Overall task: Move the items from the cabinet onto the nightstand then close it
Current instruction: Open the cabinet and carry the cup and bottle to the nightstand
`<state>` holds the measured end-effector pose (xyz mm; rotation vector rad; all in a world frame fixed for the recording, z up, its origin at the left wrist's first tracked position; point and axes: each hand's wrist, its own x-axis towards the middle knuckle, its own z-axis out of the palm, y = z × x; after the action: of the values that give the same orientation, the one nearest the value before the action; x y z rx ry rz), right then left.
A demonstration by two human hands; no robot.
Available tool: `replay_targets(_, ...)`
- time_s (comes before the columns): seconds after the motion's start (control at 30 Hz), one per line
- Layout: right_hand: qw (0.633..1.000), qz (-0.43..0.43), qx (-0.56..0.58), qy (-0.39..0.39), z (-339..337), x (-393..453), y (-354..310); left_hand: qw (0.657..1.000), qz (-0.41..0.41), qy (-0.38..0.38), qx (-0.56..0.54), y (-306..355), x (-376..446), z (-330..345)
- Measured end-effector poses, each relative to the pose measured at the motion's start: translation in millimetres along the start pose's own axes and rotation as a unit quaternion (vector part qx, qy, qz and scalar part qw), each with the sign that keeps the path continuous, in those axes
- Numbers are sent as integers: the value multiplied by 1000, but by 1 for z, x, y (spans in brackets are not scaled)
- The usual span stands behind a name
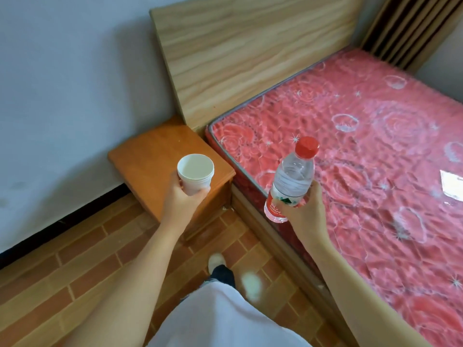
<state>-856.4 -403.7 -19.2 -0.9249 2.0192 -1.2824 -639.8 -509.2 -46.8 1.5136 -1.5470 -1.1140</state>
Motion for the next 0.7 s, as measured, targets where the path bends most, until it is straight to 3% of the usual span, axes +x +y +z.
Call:
replay_targets(0.3, 998, -11, 2, -69, 61, 108, -36, 996, -58, 74, -7, 4, 93, -20)
replay_targets(0.7, 966, -79, -36, -244, 135, 196, -78, 957, -134, 249, -65, 0, 120, -45)
